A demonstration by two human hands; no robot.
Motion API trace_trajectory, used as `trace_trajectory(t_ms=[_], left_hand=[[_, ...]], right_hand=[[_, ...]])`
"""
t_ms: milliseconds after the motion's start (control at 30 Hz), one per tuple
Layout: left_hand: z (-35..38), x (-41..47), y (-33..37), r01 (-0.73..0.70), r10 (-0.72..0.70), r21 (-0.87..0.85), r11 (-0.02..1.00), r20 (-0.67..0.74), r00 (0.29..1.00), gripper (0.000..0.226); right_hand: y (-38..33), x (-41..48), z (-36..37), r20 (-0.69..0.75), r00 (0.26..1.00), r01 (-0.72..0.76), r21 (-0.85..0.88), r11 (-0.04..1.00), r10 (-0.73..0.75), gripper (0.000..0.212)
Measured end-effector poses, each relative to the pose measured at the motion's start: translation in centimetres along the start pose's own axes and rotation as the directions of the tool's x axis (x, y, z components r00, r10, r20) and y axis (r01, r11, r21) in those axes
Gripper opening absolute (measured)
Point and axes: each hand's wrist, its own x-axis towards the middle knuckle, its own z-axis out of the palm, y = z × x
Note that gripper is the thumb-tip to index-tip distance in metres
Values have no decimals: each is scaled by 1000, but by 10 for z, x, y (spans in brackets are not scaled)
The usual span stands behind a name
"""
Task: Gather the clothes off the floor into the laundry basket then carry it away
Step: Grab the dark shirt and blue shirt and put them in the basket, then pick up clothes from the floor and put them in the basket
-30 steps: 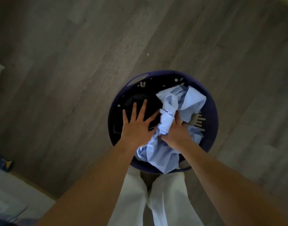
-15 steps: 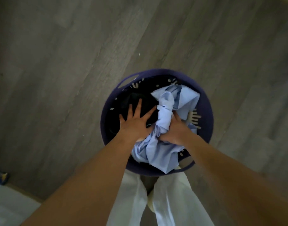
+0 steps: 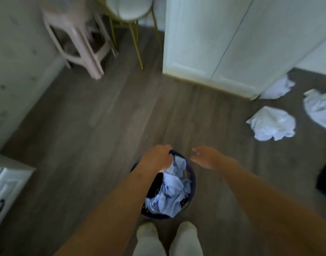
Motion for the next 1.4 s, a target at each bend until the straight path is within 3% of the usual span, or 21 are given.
trace_trajectory(t_ms=[233, 433, 567, 667, 767, 1067, 1233, 1400], left_hand=[[-146, -88, 152, -268, 325, 276, 923, -186, 927, 28], [-220, -149, 283, -358, 501, 405, 841, -332, 800, 31], [-243, -179, 366, -419, 614, 491, 764, -351, 708, 31], [-242, -190, 438, -439, 662, 524, 730, -381, 645, 29], [-231, -192, 510, -464, 704, 549, 695, -389, 594, 29], [-161, -178, 738, -560, 805, 595, 577, -296, 515, 29], [-125, -148, 830, -636, 861, 595, 491, -218, 460, 28], [-101, -91, 909, -667, 887, 614, 423, -130, 443, 29]], right_hand=[[-22, -166, -143, -329, 939, 80, -66, 995, -98, 34], [27, -290, -231, -571, 820, 68, 41, 997, -33, 35], [78, -357, -291, -689, 725, 58, 51, 997, -7, 38], [134, -399, -331, -755, 656, 61, 59, 996, 5, 39], [189, -435, -361, -776, 631, 53, 65, 996, 17, 39], [386, -523, -419, -838, 528, 20, 176, 984, 139, 35], [483, -536, -436, -844, 466, -12, 294, 956, 265, 33], [565, -513, -466, -811, 456, -52, 386, 921, 366, 31]])
